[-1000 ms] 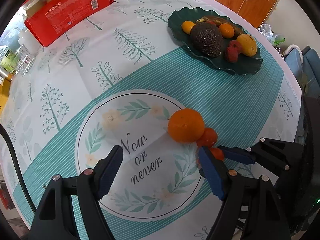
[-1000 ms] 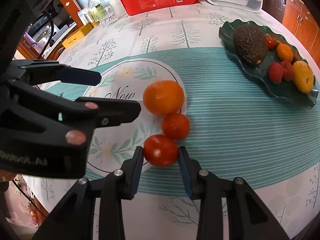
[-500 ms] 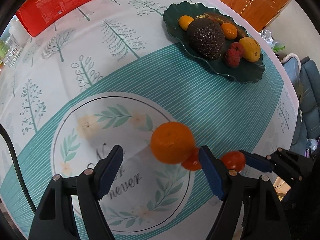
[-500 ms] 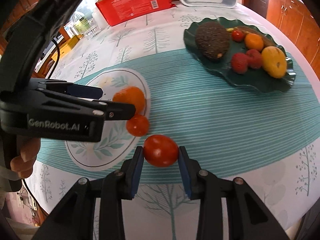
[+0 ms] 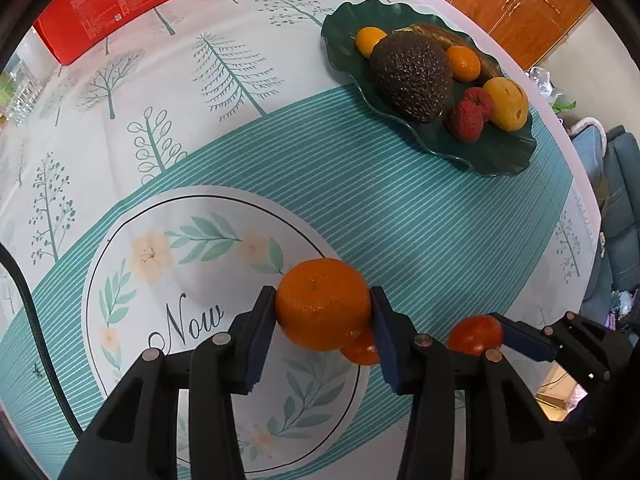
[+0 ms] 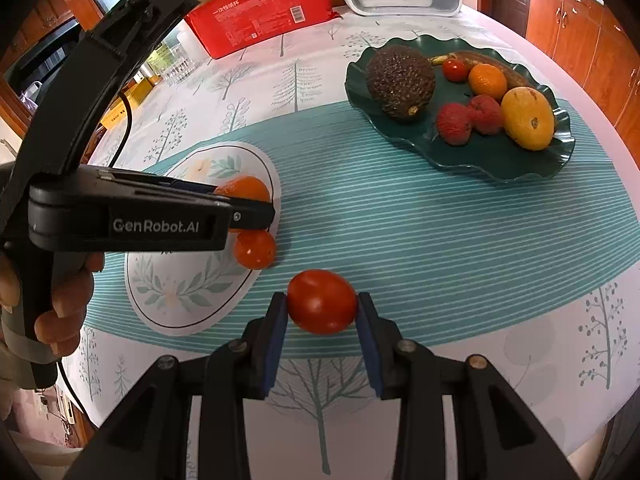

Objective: Organize fruits
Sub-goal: 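Carry orange and tomato onto the green plate and open both grippers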

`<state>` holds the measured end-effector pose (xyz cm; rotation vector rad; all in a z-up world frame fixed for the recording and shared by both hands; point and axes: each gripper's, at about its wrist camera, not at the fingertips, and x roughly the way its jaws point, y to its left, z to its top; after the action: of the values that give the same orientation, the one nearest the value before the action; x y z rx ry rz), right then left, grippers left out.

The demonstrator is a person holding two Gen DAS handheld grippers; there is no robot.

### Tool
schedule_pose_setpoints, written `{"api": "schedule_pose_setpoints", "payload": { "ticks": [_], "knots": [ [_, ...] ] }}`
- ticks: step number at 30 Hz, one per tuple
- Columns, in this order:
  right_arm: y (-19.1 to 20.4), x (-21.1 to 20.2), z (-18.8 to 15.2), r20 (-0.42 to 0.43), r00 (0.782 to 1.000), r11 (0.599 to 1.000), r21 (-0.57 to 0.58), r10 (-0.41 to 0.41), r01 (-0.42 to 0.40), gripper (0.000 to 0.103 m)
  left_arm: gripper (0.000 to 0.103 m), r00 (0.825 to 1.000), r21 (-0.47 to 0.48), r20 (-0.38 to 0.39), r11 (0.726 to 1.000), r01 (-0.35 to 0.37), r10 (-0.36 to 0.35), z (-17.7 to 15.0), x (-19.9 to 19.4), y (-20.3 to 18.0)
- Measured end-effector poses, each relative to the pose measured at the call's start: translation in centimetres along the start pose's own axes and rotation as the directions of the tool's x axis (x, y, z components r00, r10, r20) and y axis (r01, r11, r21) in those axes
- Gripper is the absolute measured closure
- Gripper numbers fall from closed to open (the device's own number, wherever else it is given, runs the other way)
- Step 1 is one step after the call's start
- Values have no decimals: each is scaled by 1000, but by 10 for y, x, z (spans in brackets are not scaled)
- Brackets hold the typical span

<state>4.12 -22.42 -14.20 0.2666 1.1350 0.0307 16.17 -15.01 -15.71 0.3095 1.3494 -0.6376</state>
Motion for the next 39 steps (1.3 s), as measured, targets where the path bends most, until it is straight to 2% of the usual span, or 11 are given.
{"api": "schedule_pose_setpoints", "payload": {
  "ticks": [6,11,20,25,29,34,39],
  "knots": [
    [0,-8,1,14,1000,1000,-16,13,-12,68,59,999,7,24,999,-31,31,-10,-9,-13],
    [-4,-22,5,35,999,999,-32,20,-18,68,59,996,15,73,999,-49,48,-19,-37,-19],
    [-29,-64,33,107,994,999,-50,27,-22,68,59,979,27,202,999,-36,30,2,-100,-50],
    [-53,-95,68,170,985,997,-78,0,14,68,59,966,51,257,998,-34,19,28,-123,-70],
    [-75,-114,103,222,975,995,-91,-17,38,68,59,955,64,295,996,-55,33,61,-133,-85],
    [-100,-119,142,267,963,992,-103,-36,66,68,59,942,41,329,996,-85,67,106,-136,-89],
    [-119,-100,166,254,967,991,-115,-38,69,68,59,949,-11,305,997,-82,82,150,-119,-82]
  ]
}}
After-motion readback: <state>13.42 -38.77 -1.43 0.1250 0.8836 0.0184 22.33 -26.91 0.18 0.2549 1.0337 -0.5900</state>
